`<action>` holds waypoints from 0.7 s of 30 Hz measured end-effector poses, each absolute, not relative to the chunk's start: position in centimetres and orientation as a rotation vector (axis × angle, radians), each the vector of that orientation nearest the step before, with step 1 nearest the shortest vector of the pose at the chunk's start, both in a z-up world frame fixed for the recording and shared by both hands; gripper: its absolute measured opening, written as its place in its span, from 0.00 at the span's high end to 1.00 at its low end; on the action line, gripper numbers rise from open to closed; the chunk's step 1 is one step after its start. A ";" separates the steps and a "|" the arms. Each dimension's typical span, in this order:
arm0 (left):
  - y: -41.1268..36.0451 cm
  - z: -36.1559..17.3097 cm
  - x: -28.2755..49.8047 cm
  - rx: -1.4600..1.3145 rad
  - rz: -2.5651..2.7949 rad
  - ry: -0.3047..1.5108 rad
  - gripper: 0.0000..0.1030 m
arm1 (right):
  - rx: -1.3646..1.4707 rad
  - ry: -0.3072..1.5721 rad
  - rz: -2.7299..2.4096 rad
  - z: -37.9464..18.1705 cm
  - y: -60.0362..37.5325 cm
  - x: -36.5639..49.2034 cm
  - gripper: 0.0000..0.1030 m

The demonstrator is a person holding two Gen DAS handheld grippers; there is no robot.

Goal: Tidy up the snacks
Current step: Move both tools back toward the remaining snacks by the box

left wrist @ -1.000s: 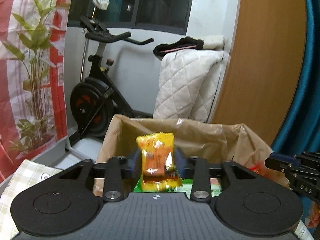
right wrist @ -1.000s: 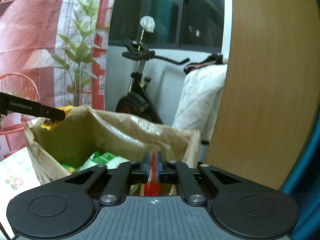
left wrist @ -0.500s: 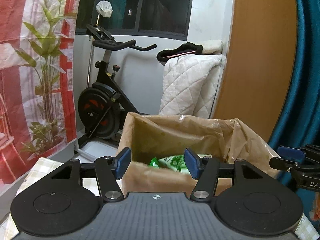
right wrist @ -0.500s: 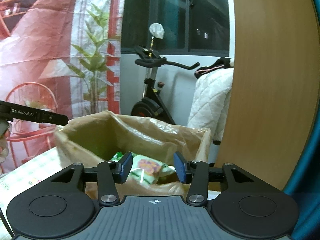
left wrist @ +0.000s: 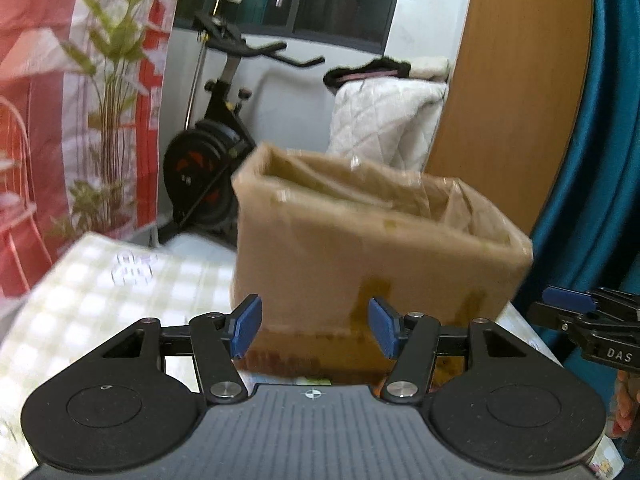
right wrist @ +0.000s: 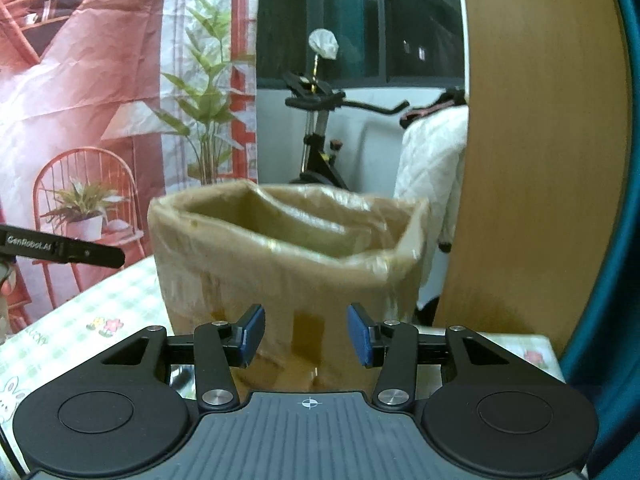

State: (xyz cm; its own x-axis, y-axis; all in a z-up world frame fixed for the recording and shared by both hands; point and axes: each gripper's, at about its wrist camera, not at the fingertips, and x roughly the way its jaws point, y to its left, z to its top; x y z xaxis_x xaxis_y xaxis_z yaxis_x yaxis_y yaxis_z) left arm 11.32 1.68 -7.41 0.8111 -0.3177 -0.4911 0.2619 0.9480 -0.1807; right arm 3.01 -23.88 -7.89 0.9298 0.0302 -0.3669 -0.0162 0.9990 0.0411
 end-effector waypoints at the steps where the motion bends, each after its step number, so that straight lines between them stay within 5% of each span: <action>1: 1.6 -7.9 11.1 -0.114 -0.313 0.558 0.40 | 0.041 0.389 0.023 -8.3 -24.0 2.8 0.59; 12: 0.2 -11.5 10.5 -0.115 -0.372 0.665 0.41 | 0.095 0.505 -0.026 -13.2 -25.4 0.8 0.58; 21: -1.8 -13.3 10.0 -0.095 -0.432 0.713 0.41 | 0.112 0.581 -0.026 -16.3 -25.7 -0.8 0.48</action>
State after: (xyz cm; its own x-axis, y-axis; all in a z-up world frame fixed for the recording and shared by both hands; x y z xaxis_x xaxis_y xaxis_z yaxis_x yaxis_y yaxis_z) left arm 9.97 -1.85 -13.28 0.6724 -0.4151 -0.6129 0.3509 0.9078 -0.2298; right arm -0.76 -25.73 -16.35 0.8359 0.0070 -0.5489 0.0563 0.9936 0.0984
